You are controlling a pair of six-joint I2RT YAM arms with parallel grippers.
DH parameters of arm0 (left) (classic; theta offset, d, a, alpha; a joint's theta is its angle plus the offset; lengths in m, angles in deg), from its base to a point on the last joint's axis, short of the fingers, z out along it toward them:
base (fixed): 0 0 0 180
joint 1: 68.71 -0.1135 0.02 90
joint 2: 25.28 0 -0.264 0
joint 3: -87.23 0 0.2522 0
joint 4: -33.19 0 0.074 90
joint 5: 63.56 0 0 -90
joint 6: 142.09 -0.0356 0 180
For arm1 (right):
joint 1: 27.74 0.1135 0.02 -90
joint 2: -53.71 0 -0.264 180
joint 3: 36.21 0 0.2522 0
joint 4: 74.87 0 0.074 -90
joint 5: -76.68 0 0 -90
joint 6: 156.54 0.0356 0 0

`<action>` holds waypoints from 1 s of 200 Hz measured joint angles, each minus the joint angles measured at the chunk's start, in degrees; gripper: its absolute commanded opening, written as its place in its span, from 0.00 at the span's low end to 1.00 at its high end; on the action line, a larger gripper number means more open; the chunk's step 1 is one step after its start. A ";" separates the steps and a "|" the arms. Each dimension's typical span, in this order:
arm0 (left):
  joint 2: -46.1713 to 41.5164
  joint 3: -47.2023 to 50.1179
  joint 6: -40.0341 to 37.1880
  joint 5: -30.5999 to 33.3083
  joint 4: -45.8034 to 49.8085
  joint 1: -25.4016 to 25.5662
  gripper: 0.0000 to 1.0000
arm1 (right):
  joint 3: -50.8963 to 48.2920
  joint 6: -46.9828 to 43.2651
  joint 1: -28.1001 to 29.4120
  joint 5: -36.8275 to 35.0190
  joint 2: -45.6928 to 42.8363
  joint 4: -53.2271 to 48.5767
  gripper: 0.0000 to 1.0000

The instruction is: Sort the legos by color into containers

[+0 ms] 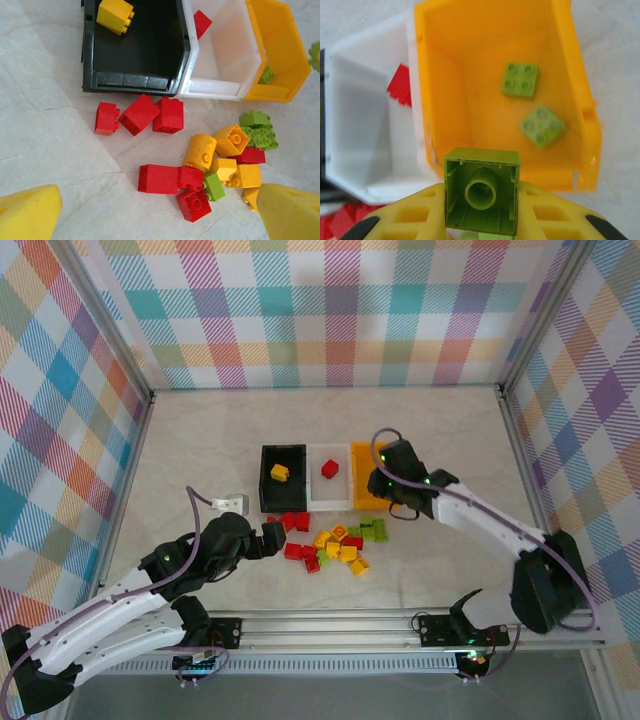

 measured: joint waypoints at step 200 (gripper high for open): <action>35.52 1.05 -3.23 -2.84 -13.35 0.66 0.70 | -5.51 -0.90 0.22 3.30 -3.69 1.29 0.75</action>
